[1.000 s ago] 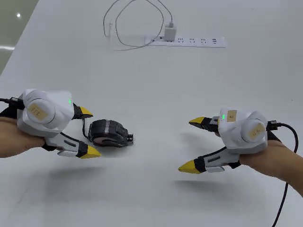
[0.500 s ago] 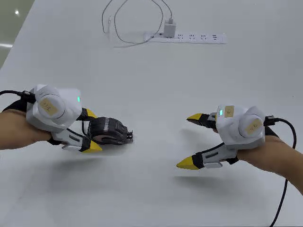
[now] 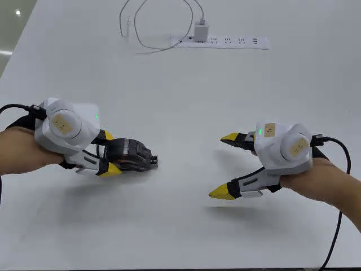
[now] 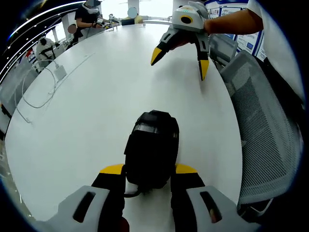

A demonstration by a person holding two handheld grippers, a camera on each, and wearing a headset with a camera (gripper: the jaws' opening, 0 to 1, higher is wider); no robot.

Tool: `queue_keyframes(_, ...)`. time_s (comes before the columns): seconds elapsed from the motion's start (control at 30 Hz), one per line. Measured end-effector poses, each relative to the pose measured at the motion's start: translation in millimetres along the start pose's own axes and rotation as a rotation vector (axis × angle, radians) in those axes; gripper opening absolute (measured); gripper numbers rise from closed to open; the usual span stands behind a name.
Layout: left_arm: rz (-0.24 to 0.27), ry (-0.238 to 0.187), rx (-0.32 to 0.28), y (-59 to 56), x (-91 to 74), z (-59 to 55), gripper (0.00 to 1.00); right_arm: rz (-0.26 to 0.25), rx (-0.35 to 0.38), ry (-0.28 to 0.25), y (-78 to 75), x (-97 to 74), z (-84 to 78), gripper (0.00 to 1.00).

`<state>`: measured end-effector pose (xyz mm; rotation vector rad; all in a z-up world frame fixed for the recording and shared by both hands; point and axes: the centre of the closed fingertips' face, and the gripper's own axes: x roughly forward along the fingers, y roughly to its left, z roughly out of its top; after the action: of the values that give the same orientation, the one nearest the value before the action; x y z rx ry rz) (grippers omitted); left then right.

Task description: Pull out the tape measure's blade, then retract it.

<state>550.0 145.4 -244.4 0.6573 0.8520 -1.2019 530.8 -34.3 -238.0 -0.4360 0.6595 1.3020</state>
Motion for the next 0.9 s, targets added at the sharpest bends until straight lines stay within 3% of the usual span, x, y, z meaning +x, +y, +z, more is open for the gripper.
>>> queue_keyframes(0.9,0.000,0.017,0.031,0.2,1.3,-1.6,0.28,0.006,0.000,-0.031,-7.4,12.4,12.3,0.73)
